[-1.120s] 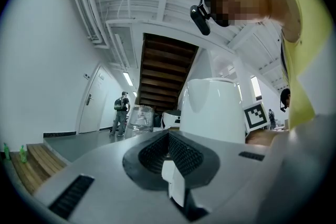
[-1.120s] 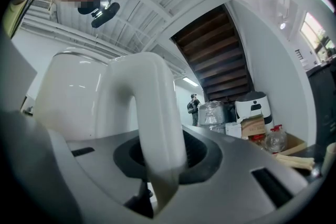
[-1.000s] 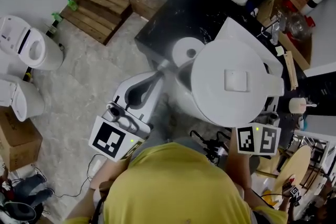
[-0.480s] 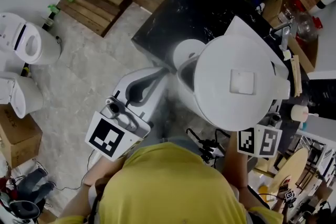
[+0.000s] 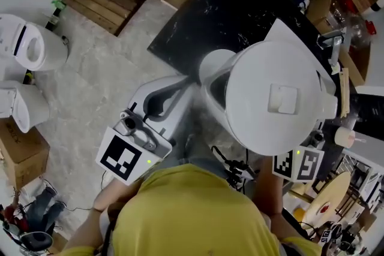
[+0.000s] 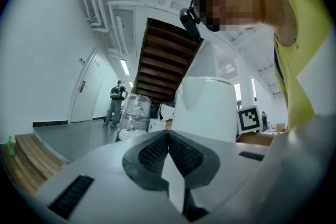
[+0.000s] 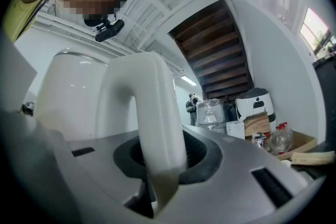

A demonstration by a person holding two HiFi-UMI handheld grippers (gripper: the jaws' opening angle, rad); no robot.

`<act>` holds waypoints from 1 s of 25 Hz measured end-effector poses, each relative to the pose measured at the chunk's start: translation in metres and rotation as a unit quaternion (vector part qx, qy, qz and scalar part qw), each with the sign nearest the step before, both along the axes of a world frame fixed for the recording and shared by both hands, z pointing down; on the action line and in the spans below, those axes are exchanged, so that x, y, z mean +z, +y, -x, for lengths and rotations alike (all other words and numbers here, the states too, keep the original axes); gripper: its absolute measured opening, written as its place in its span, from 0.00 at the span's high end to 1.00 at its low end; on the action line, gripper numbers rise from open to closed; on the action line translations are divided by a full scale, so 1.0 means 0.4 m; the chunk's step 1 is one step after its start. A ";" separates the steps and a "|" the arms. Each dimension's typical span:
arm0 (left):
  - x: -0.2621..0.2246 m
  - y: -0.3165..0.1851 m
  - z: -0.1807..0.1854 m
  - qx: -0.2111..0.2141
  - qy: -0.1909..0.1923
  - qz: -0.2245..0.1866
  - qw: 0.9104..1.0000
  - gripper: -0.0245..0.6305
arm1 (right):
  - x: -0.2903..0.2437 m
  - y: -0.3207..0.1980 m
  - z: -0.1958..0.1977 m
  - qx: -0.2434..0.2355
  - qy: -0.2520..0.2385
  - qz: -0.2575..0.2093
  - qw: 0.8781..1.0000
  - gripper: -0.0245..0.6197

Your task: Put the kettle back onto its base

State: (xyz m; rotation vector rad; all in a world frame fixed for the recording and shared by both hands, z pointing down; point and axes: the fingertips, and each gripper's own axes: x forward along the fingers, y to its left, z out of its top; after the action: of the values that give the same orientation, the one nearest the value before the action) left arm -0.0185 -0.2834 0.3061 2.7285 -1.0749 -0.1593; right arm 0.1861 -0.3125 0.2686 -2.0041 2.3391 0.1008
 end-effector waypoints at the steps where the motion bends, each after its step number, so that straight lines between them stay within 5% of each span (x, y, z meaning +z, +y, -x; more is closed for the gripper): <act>1: 0.004 -0.008 -0.004 0.002 0.000 0.001 1.000 0.95 | 0.004 -0.009 0.000 -0.001 -0.001 0.000 1.000 0.82; 25: 0.086 -0.116 -0.029 0.016 -0.009 0.032 0.999 0.95 | 0.108 -0.138 -0.001 -0.007 -0.001 0.010 1.000 0.82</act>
State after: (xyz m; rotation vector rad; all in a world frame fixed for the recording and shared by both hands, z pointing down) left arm -0.0070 -0.3296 0.3406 2.6933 -1.0222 -0.0947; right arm 0.1867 -0.3677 0.3119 -1.9956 2.3618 0.0754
